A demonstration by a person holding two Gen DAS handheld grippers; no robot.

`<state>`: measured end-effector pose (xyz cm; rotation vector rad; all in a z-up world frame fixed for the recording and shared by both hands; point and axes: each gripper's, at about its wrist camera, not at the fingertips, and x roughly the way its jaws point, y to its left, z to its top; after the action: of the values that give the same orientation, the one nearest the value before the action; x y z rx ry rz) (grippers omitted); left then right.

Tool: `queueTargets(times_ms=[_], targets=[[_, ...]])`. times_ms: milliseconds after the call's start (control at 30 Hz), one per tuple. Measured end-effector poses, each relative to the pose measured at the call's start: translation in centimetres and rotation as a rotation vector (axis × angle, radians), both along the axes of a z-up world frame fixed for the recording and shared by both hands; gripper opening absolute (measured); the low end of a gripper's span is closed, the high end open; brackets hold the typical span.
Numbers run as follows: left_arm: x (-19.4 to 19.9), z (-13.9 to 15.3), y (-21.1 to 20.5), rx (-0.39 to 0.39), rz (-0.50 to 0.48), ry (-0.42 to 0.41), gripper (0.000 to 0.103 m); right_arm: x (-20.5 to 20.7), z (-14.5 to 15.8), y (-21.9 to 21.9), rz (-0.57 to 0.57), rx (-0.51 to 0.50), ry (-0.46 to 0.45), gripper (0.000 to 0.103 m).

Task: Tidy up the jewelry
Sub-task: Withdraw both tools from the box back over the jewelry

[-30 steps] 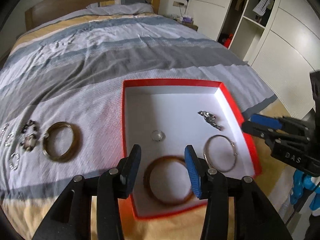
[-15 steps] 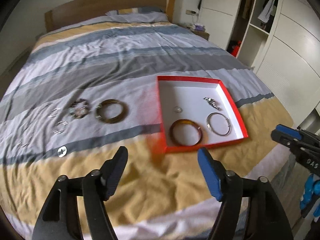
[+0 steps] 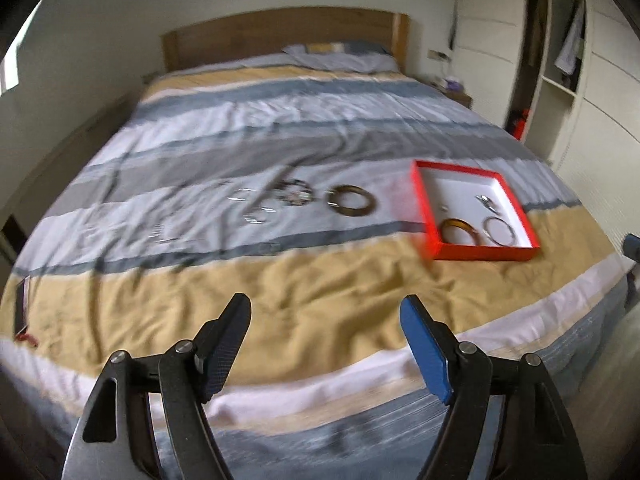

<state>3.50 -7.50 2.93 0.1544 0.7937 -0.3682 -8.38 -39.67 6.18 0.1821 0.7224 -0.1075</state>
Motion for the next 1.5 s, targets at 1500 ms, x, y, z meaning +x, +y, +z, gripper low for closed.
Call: queueTargets(times_ms=[1500], targets=[[-1.1,-1.0,16.2,-0.067,0.25,-0.013,0.087,3.4,0.9,10.5,0.198,-0.032,-0.007,0.033]])
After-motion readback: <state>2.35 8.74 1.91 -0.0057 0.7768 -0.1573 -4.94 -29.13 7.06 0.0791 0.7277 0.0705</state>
